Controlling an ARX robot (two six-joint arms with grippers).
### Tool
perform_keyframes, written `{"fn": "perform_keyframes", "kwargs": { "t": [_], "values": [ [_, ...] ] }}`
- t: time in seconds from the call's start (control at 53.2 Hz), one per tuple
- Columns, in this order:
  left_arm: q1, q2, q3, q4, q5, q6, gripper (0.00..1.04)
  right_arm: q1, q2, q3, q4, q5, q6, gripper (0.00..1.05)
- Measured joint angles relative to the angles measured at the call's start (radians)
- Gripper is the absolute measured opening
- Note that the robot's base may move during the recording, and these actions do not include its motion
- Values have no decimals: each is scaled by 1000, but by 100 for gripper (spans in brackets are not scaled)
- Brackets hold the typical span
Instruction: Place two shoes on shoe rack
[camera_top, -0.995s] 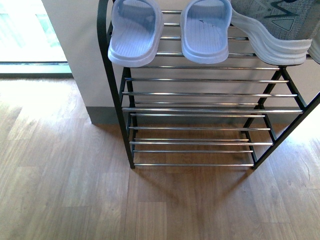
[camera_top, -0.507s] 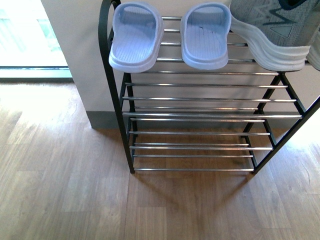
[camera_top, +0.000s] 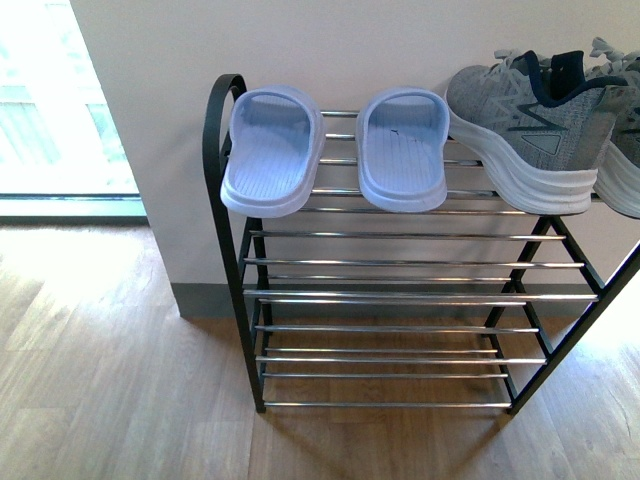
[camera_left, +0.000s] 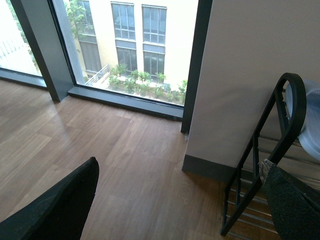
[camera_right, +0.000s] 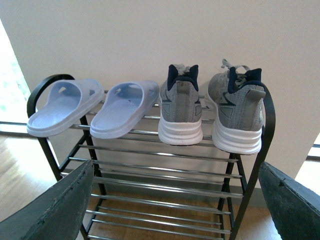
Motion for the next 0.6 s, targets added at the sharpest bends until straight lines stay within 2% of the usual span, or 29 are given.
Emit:
{"fn": "perform_keyframes", "kwargs": {
  "t": [0.056,0.094,0.169,0.282,0.451,0.526,0.601],
  "values": [
    [56,-56,-51,129,172,70,85,0,0,0,0,0,0,96],
    [89,-88,-79,180,248,105,80,0,0,0,0,0,0,96],
    [172,-151,-107,213,402,166,64,0,0,0,0,0,0,96],
    [262,-187,-136,208,497,196,42,0,0,0,0,0,0,96],
    [373,-229,-165,198,602,207,3,0,0,0,0,0,0,96],
    [451,-245,-172,190,712,209,1,0,0,0,0,0,0,96],
    [516,-251,-179,189,751,211,1,0,0,0,0,0,0,96]
  ]
}}
